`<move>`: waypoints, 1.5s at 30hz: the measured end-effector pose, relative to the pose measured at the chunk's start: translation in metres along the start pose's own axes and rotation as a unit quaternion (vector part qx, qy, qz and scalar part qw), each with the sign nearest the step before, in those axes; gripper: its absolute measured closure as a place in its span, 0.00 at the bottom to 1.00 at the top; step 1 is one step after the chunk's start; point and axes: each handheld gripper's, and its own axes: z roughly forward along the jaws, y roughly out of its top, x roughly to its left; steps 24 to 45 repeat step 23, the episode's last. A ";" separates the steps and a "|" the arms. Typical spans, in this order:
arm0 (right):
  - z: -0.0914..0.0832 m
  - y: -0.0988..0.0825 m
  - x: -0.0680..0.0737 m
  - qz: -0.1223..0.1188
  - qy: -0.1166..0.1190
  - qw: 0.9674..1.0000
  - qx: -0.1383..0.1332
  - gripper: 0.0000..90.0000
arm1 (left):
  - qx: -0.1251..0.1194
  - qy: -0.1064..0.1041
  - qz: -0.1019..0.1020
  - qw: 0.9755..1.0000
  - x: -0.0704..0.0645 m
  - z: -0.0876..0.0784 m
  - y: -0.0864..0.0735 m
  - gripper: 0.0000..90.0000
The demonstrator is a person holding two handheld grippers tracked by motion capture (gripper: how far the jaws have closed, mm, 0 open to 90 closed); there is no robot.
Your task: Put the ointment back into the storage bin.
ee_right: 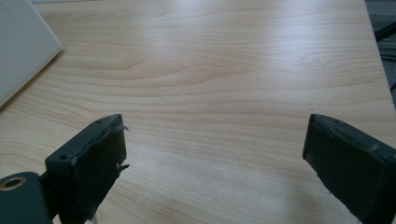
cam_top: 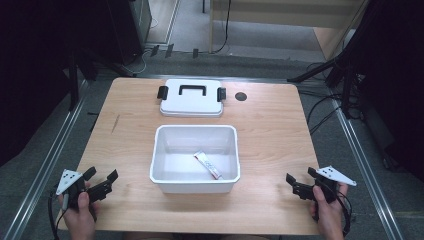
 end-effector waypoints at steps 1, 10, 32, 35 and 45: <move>-0.001 -0.001 -0.001 0.005 -0.001 1.000 -0.003 0.07 | 0.000 0.000 0.000 1.000 0.000 0.000 0.000 0.16; -0.010 -0.005 -0.008 0.025 -0.015 0.999 -0.032 0.11 | 0.000 0.000 0.000 1.000 0.000 0.000 0.000 0.16; -0.013 -0.004 -0.005 0.021 -0.027 0.999 -0.035 0.13 | 0.002 0.001 0.002 1.000 0.000 0.000 0.000 0.16; -0.013 -0.004 -0.005 0.021 -0.027 0.999 -0.035 0.13 | 0.002 0.001 0.002 1.000 0.000 0.000 0.000 0.16; -0.013 -0.004 -0.005 0.021 -0.027 0.999 -0.035 0.13 | 0.002 0.001 0.002 1.000 0.000 0.000 0.000 0.16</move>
